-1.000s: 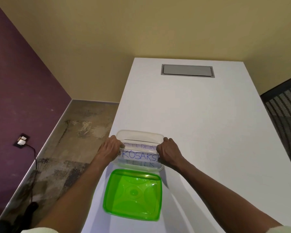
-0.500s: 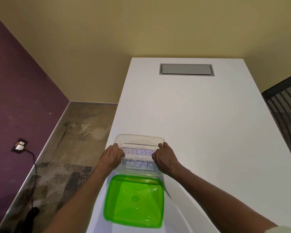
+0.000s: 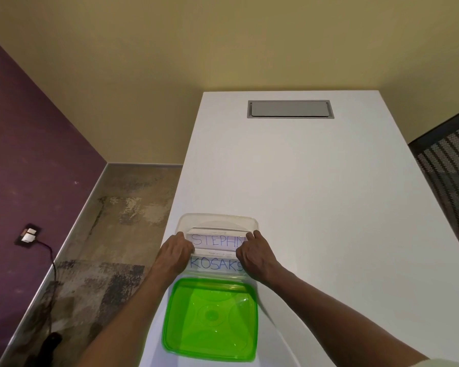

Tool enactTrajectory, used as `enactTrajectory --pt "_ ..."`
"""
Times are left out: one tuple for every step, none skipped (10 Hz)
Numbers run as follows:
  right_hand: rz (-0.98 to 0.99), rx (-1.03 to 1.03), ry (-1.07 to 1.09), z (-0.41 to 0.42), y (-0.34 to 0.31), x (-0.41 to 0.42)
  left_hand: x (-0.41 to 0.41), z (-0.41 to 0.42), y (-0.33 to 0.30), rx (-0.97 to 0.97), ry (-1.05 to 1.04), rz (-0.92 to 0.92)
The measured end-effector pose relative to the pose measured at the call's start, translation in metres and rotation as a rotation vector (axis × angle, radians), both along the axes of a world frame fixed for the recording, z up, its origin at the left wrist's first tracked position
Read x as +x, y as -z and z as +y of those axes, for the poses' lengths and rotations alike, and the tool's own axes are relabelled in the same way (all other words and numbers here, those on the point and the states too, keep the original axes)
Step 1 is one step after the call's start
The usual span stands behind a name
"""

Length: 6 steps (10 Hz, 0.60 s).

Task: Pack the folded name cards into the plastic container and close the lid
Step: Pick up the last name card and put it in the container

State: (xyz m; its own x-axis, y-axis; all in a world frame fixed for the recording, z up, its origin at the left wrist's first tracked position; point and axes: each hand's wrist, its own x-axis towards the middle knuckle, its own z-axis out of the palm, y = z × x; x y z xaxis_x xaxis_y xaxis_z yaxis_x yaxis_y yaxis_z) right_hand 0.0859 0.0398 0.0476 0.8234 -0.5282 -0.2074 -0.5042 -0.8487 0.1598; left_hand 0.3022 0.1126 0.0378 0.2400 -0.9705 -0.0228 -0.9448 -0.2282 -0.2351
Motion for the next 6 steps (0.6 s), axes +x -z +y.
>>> enactTrajectory --pt "0.015 0.060 0.016 0.001 0.004 0.001 0.005 -0.001 0.006 0.111 -0.048 0.259" --pt "0.022 0.071 0.029 0.001 0.008 0.001 0.005 0.001 0.001 0.153 -0.008 0.239" --pt "0.046 0.047 0.048 0.002 0.004 0.001 0.008 0.014 0.006 0.109 0.226 0.136" --pt "-0.041 0.022 0.099 0.003 0.006 -0.003 0.007 0.012 -0.002 0.042 0.176 0.190" --pt "-0.124 0.104 0.147 -0.002 0.002 -0.005 0.010 0.006 -0.005 0.123 -0.046 0.348" --pt "-0.299 0.121 0.234 -0.006 -0.007 -0.011 0.017 0.004 -0.014 -0.001 -0.076 0.475"
